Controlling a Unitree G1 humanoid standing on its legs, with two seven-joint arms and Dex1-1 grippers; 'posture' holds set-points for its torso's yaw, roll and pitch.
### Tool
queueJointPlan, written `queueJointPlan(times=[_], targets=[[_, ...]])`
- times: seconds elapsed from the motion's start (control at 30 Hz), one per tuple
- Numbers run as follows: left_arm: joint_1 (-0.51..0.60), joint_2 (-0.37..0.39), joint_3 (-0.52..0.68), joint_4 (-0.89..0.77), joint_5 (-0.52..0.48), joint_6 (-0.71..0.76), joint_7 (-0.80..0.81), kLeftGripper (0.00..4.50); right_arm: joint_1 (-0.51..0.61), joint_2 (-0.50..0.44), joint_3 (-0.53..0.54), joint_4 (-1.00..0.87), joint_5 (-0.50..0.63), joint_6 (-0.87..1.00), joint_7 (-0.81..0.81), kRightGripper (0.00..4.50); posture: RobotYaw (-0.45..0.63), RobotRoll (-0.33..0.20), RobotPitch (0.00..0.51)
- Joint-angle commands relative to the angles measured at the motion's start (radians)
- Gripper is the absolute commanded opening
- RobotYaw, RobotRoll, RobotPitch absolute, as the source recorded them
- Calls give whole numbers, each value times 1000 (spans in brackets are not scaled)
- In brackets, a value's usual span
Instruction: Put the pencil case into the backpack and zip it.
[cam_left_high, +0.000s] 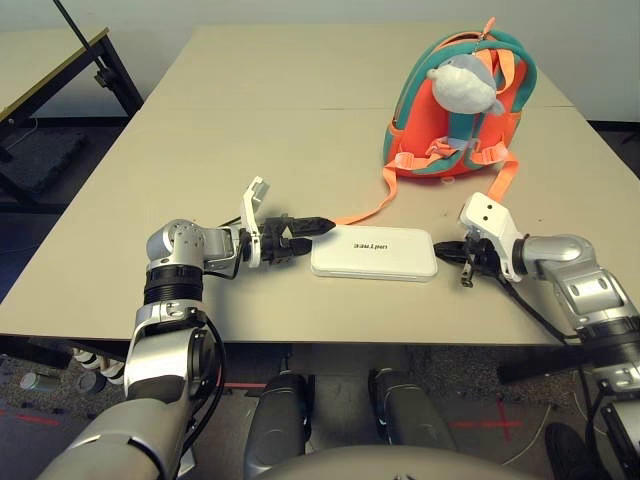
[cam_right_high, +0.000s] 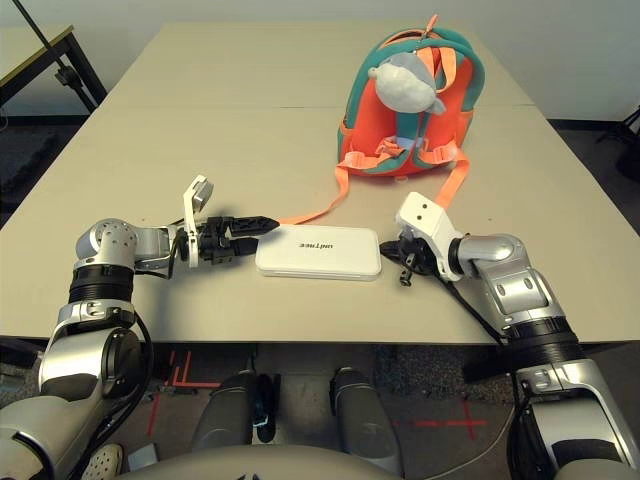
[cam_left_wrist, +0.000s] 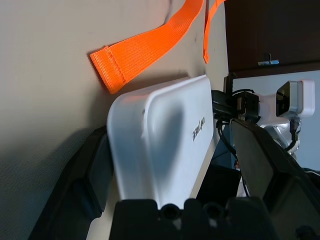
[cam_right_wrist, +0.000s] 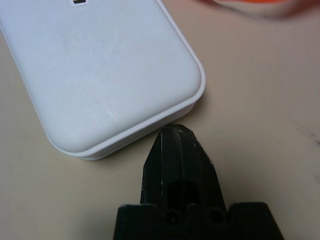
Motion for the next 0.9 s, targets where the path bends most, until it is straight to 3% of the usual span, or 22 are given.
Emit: queueJointPlan(times=[0.03,0.37,0.67,0.7,0.9], targets=[[12,-26,-33,17,11,33,5,4500,-1,31,35,-37,21,22,-7,24,-165,0,99],[80,-56,-65,-112,-24,114,-18,4500,-6,52,33,-19,5,4,-48,24,-162,0,104],[57,-50,-4,-124,-40,93,-35,1361,-13,50,34,21,-8,-33,-71,0,-162,0,107],[54,-50,2,-127,-42,89,-34,1181,-12,50,34,23,-9,-36,-72,0,-162,0,107],[6,-49,63,-137,-53,14,-20,1179,-20,49,31,59,-32,-60,-112,0,-163,0,107]])
